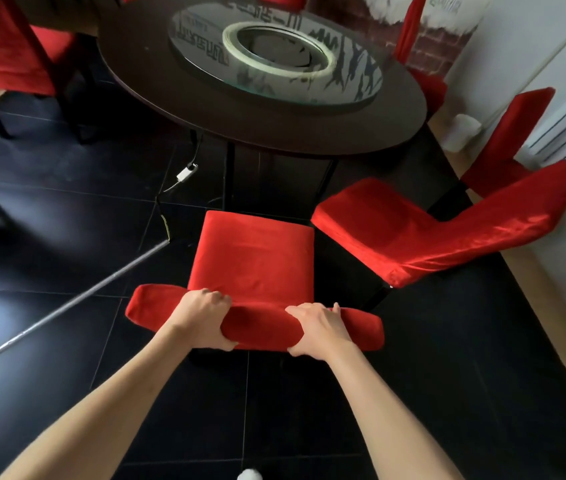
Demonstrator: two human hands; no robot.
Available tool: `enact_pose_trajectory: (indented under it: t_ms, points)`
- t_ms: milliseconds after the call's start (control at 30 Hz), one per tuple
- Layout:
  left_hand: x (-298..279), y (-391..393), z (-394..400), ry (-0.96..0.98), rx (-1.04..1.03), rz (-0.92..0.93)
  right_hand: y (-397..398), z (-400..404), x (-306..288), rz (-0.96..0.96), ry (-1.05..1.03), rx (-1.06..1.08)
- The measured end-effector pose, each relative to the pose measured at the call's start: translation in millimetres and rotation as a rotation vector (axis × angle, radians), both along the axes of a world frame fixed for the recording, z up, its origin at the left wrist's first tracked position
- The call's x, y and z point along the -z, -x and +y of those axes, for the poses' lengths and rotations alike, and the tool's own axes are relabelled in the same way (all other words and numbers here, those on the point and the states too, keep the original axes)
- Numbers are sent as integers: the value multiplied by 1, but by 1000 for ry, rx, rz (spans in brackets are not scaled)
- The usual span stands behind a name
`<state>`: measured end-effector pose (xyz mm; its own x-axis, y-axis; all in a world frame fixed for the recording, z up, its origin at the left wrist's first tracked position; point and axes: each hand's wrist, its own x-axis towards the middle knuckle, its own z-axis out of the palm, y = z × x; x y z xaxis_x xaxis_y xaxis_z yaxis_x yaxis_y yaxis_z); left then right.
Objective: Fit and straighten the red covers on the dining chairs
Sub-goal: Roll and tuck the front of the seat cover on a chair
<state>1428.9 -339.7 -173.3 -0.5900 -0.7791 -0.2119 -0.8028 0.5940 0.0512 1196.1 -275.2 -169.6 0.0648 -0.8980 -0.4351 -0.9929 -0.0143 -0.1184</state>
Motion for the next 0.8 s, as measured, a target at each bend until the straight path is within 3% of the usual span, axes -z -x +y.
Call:
enact_pose_trajectory:
  t_ms: [233,800]
  points:
    - [2,39,-3,25,-90,-17,40,-21,0,18,19,-70]
    - [2,46,9,26,-119,-28,47,-19,-1,-33,32,-72]
